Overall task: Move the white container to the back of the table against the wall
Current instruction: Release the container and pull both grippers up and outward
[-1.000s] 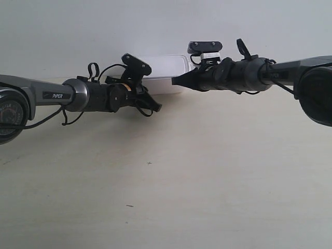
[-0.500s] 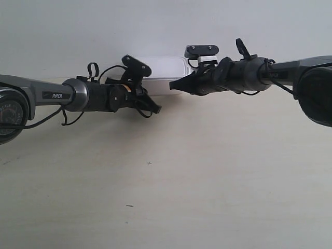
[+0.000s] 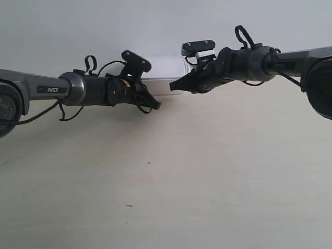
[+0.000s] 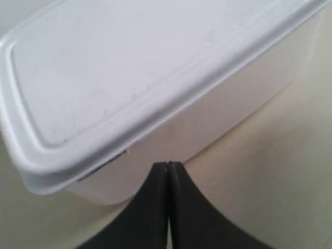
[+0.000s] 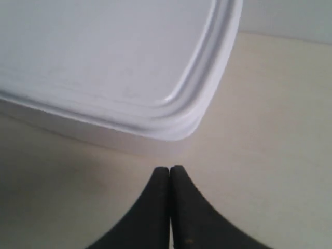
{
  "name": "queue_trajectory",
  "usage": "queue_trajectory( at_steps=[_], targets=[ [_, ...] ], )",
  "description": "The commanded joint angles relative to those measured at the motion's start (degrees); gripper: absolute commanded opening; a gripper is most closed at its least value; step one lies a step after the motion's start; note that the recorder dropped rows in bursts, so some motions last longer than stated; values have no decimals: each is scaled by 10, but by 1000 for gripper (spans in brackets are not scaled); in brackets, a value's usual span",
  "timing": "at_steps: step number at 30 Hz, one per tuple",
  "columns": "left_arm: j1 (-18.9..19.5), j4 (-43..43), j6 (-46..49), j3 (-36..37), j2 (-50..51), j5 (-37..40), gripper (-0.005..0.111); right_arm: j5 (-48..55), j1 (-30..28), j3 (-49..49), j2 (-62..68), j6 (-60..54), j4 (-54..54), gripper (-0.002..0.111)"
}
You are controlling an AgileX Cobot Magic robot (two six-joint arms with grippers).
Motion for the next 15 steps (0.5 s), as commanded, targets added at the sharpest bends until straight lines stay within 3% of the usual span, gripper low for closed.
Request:
queue_trajectory(
  at_steps=[1, 10, 15],
  targets=[
    [-1, -2, -3, 45, -29, -22, 0, 46, 1, -4, -13, 63, -85, 0],
    [-1, 1, 1, 201, -100, -123, 0, 136, 1, -1, -79, 86, -120, 0],
    [1, 1, -16, 275, -176, -171, 0, 102, 1, 101, -180, 86, -140, 0]
  ],
)
